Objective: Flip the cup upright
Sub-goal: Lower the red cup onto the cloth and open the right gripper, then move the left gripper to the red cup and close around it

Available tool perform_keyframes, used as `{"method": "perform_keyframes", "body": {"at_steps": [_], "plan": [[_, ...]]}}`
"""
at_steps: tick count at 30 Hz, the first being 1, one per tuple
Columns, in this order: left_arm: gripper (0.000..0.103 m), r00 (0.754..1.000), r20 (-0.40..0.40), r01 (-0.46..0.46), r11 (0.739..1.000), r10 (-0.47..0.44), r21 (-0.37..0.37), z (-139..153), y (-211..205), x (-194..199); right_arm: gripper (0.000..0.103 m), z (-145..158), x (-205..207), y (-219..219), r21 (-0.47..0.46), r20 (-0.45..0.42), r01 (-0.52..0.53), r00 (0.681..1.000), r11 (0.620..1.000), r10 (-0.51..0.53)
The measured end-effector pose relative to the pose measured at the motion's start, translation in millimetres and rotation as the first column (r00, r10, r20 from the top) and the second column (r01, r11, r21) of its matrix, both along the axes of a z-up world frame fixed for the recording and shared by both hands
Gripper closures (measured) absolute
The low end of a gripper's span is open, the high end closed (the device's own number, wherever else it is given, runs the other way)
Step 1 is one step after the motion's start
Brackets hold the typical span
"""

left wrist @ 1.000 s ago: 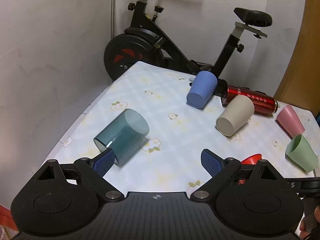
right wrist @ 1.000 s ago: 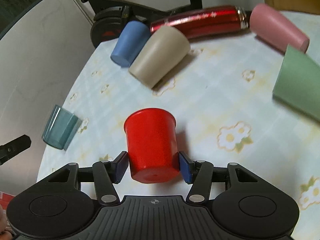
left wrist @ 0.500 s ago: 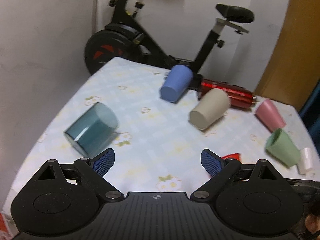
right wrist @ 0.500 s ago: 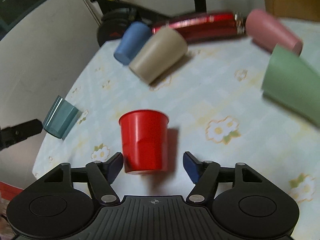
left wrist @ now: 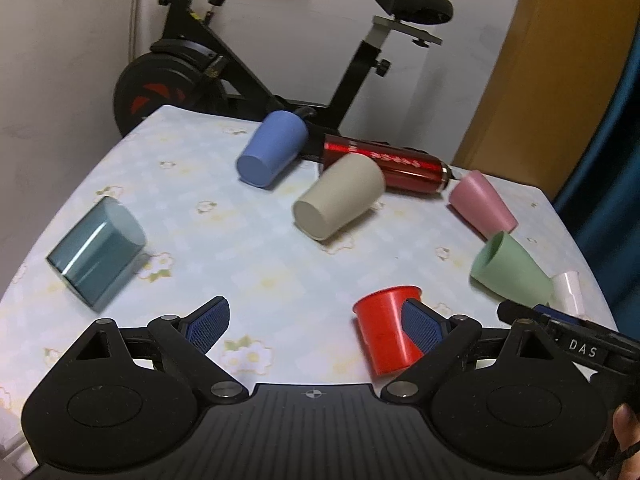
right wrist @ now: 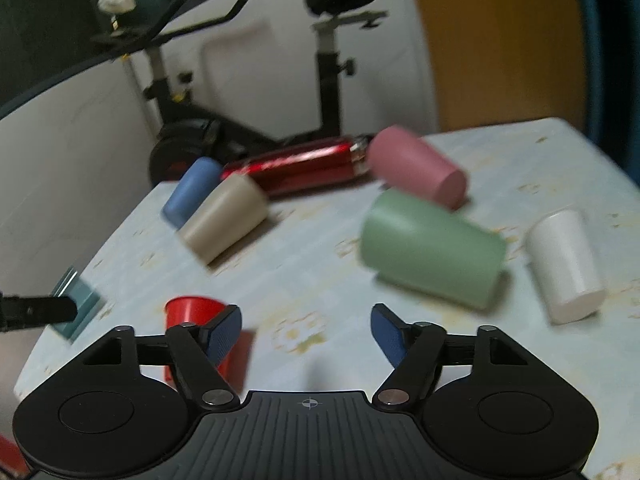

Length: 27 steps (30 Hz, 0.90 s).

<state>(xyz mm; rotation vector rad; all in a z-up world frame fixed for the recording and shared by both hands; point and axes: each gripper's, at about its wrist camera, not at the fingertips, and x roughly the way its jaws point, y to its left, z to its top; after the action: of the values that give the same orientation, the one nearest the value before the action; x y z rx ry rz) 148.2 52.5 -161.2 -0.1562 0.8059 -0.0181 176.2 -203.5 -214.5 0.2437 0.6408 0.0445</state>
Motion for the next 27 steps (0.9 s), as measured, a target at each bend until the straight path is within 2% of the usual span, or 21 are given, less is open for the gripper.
{"method": "perform_keyframes", "body": {"at_steps": [6,8,15,27], "plan": [[0.011,0.999,-0.013,0.048,0.999,-0.048,0.002,-2.4,-17.4,10.1,0.028,-1.4,-6.7,-16.5,-0.012,0.011,0.052,0.999,0.999,-0.052],[0.016,0.998,-0.023,0.064,0.998,-0.064,0.0,-4.2,-22.7,16.0,0.028,-1.6,-7.5,-20.5,-0.013,0.013,0.062,0.998,0.998,-0.062],[0.02,0.989,-0.131,0.065,0.997,-0.07,-0.038,-21.3,-35.5,43.2,0.027,1.8,-9.5,-27.7,-0.054,0.004,0.077,0.997,0.996,-0.077],[0.021,0.966,-0.246,0.09,0.996,-0.083,0.017,-42.6,-54.4,75.5,0.027,2.1,-8.5,-39.2,-0.06,-0.018,0.103,0.994,0.993,-0.104]]}}
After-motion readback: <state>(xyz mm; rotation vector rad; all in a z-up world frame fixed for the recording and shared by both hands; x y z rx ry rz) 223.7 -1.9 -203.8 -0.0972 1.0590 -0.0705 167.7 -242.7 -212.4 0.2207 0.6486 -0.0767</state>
